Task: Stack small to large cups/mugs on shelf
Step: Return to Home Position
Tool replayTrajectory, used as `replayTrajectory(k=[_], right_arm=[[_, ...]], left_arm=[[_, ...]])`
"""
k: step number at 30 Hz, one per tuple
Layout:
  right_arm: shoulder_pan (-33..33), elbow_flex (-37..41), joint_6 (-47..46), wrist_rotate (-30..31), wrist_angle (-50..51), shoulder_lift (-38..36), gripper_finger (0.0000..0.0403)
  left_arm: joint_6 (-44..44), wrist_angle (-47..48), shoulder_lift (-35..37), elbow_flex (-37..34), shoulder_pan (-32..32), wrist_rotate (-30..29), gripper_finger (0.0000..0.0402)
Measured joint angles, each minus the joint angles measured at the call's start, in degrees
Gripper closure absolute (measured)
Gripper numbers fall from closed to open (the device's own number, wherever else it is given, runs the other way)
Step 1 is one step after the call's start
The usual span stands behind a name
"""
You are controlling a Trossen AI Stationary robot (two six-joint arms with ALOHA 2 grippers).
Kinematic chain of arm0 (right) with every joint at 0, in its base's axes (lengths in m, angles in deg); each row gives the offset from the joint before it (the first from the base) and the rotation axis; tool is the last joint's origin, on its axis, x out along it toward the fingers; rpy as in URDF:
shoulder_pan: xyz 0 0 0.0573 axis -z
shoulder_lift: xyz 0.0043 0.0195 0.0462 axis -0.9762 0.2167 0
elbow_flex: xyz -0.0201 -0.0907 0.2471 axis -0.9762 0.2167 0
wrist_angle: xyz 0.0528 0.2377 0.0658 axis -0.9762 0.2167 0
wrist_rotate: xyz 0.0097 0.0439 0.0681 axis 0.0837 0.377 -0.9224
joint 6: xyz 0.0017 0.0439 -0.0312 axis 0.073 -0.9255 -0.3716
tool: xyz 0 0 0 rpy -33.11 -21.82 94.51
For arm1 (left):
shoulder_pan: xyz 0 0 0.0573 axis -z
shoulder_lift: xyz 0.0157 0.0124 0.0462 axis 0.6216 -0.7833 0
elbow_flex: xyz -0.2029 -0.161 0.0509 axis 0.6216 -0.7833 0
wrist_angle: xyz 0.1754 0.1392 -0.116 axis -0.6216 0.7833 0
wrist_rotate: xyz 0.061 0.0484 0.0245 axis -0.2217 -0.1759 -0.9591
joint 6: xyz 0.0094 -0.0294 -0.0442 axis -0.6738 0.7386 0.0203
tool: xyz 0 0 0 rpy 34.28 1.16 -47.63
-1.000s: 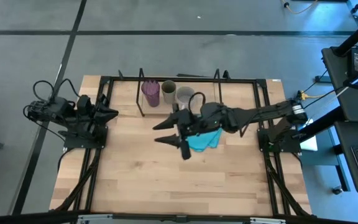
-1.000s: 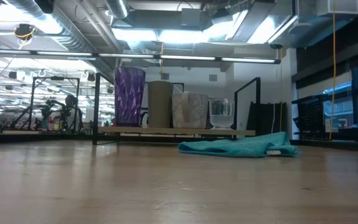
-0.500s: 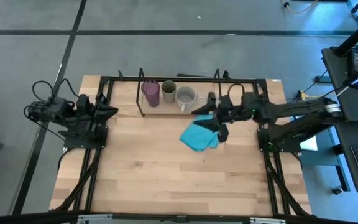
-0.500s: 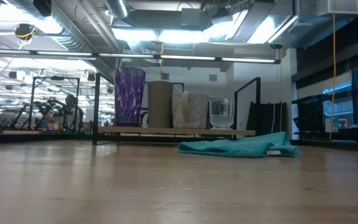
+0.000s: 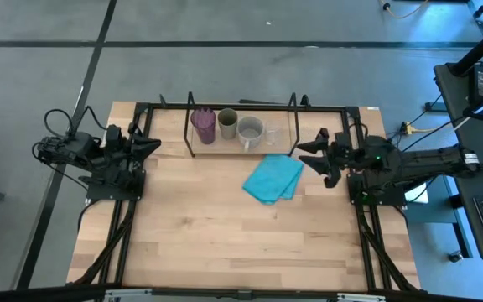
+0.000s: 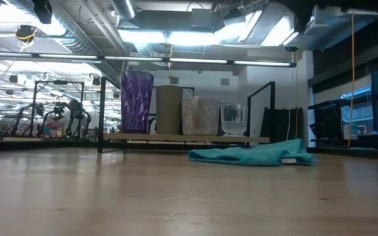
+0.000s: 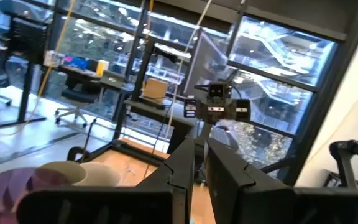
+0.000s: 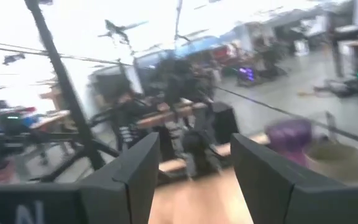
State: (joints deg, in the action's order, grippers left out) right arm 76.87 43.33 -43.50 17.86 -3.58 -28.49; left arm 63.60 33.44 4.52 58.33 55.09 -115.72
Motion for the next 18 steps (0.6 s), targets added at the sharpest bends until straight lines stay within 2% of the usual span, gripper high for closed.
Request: replayTrajectory(k=[3,11,18], right_arm=[[-0.31,3.88,-0.84,1.97,1.04,-3.48,0.0202],[-0.33,11.77,-2.49,2.66,0.65,-11.34,0.0202],[-0.31,18.24,-3.81,3.52,-0.25,-21.01,0.0202]], left_arm=[[1.40,1.73,0.00,0.00,-0.03,-1.12,0.0369],[1.74,3.24,0.00,0.00,-0.03,-3.09,0.0369],[1.91,3.53,0.00,0.00,-0.01,-3.74,0.0369]])
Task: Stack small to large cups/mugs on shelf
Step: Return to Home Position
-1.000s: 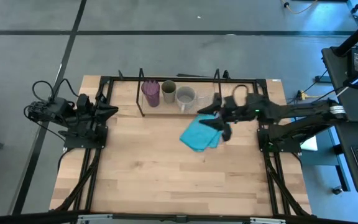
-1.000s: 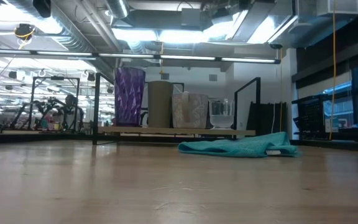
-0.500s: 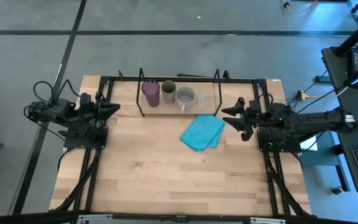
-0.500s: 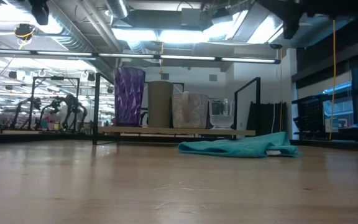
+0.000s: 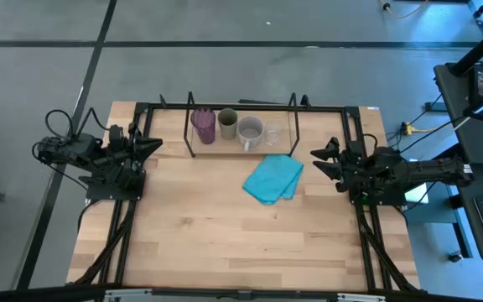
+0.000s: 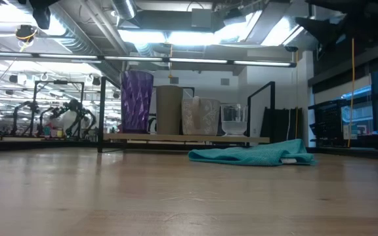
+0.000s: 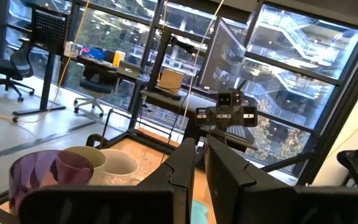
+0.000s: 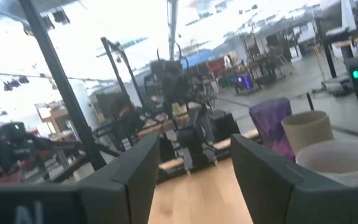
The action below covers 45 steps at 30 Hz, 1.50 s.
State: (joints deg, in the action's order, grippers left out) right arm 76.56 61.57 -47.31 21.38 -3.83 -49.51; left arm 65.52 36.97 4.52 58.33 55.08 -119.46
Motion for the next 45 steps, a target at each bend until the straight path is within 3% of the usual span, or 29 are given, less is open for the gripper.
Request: replayTrajectory(k=[12,27,35,41,45], right_arm=[[0.00,5.08,-0.54,0.92,5.49,-9.61,0.0202],[0.00,8.77,0.45,3.68,6.00,-15.32,0.0202],[0.00,8.77,3.09,3.76,6.82,-15.30,0.0202],[-0.02,8.77,3.95,-0.88,6.00,-15.30,0.0202],[-0.02,8.77,0.30,-2.13,4.75,-15.30,0.0202]], left_arm=[[1.60,6.78,0.00,0.00,0.00,-0.32,0.0369],[7.32,16.26,-0.02,0.00,0.00,-7.76,0.0369],[9.23,16.53,0.54,-2.42,0.02,-3.97,0.0369],[10.50,6.93,4.87,-11.80,0.02,2.76,0.0369],[7.31,-1.17,6.39,-17.38,0.01,3.32,0.0369]])
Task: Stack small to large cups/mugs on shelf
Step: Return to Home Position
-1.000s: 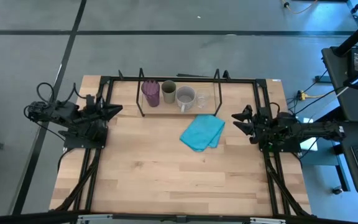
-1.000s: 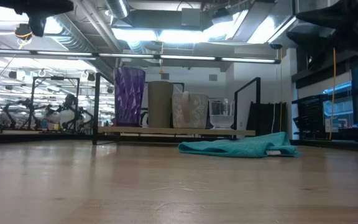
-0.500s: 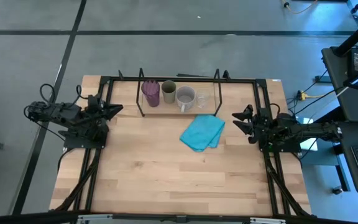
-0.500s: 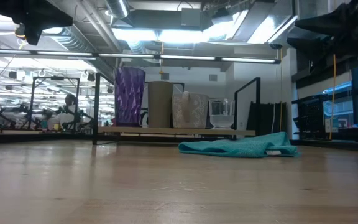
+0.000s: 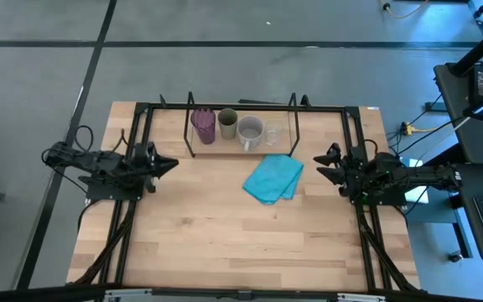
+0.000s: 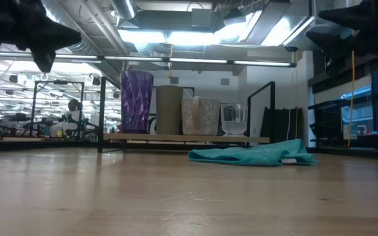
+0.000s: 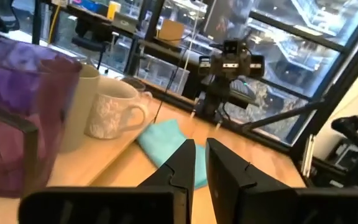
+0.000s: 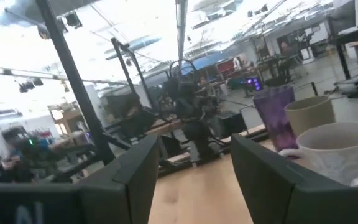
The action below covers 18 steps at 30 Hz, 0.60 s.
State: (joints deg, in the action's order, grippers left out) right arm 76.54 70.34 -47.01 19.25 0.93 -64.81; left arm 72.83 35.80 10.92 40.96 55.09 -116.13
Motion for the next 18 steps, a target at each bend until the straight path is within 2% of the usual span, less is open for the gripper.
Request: replayTrajectory(k=[6,13,18], right_arm=[[0.00,0.00,-6.33,-0.12,-0.95,0.00,0.0202],[0.00,0.00,-6.19,0.21,-0.84,0.00,0.0202],[0.00,0.00,-6.13,3.10,-0.71,0.15,0.0202]], left_arm=[[-1.63,-4.28,0.03,-3.74,0.01,2.39,0.0369],[-3.25,-5.05,0.05,-5.25,0.01,2.95,0.0369],[-2.86,-8.16,0.07,-8.26,-0.01,5.49,0.0369]])
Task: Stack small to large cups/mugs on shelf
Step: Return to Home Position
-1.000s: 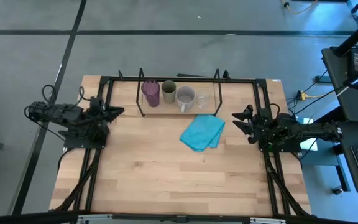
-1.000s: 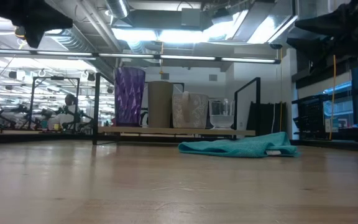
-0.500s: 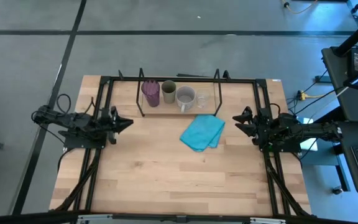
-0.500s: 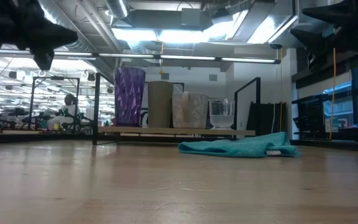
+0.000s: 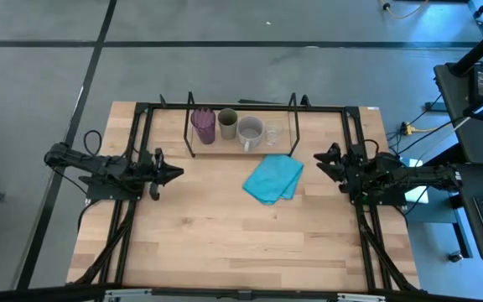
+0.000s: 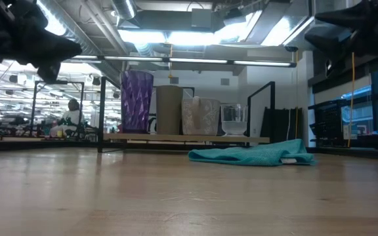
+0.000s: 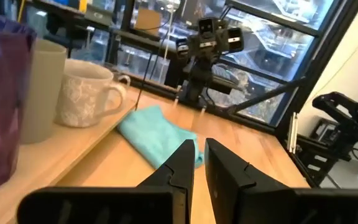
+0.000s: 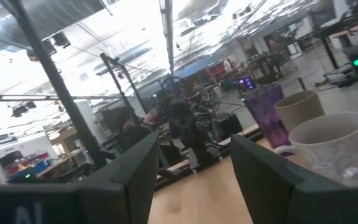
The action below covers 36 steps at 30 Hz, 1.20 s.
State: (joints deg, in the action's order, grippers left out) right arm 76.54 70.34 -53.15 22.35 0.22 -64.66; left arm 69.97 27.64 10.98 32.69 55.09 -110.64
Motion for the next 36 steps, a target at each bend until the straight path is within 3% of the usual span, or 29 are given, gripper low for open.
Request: replayTrajectory(k=[18,36], right_arm=[[0.01,0.00,4.43,1.41,5.74,0.04,0.0202],[0.01,0.00,7.45,1.41,6.88,0.02,0.0202]], left_arm=[[-8.50,-0.96,-0.08,-0.28,-0.03,-1.01,0.0369],[-8.34,-0.91,-0.12,-0.28,-0.03,0.17,0.0369]])
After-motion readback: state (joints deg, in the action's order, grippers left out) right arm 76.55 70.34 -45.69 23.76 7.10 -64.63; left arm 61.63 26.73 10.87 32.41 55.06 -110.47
